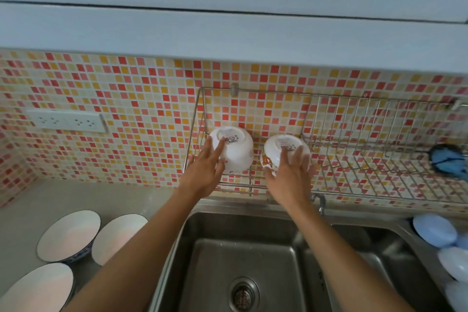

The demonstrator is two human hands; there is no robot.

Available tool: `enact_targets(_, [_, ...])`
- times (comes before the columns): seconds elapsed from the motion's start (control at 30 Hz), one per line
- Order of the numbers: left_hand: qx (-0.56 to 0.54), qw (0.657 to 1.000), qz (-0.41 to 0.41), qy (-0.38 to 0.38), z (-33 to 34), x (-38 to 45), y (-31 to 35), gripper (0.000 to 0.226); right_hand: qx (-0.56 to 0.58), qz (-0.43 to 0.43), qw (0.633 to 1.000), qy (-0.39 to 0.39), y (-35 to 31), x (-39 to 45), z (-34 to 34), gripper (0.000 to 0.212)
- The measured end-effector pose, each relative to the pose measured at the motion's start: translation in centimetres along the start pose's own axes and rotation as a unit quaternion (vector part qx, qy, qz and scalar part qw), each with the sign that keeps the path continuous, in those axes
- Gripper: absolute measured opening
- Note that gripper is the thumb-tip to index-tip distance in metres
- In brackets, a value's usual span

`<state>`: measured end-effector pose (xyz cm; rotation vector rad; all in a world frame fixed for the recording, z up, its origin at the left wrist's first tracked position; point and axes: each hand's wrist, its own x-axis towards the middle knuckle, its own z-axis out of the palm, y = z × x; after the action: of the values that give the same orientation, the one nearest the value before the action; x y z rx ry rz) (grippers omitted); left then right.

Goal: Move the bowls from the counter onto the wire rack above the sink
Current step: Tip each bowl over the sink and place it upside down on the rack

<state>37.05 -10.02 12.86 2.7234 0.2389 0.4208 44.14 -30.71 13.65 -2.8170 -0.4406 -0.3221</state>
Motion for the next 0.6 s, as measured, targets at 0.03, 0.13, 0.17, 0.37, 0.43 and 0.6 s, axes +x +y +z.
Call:
enact_targets(0.03, [-0.001,1.000,0.001,-0.001,0.0,0.0,0.0,0.059,-0.001,0.016,1.000,-0.007,0.2,0.0,0.0,0.077])
enact_targets(0.13, [0.002,1.000,0.001,0.002,0.1,-0.1,0.0,0.060,-0.014,0.019,1.000,-0.020,-0.3,0.0,0.4,0.078])
enact_targets(0.17, [0.006,1.000,0.001,0.005,0.1,-0.1,0.1,0.060,-0.018,0.020,0.999,-0.023,-0.5,-0.1,0.4,0.078])
enact_targets(0.37, [0.037,0.999,0.005,0.011,-0.1,-0.5,0.5,0.062,-0.027,0.015,0.999,-0.023,-0.4,0.0,0.7,0.075])
enact_targets(0.43, [0.053,0.998,0.000,0.017,-0.1,-1.2,0.8,0.062,-0.026,0.015,0.999,-0.023,-0.4,0.0,0.6,0.076])
enact_targets(0.6, [0.067,0.997,0.015,0.040,-0.3,-5.5,1.3,0.067,0.018,-0.056,0.997,0.059,-0.3,-0.8,0.2,0.074])
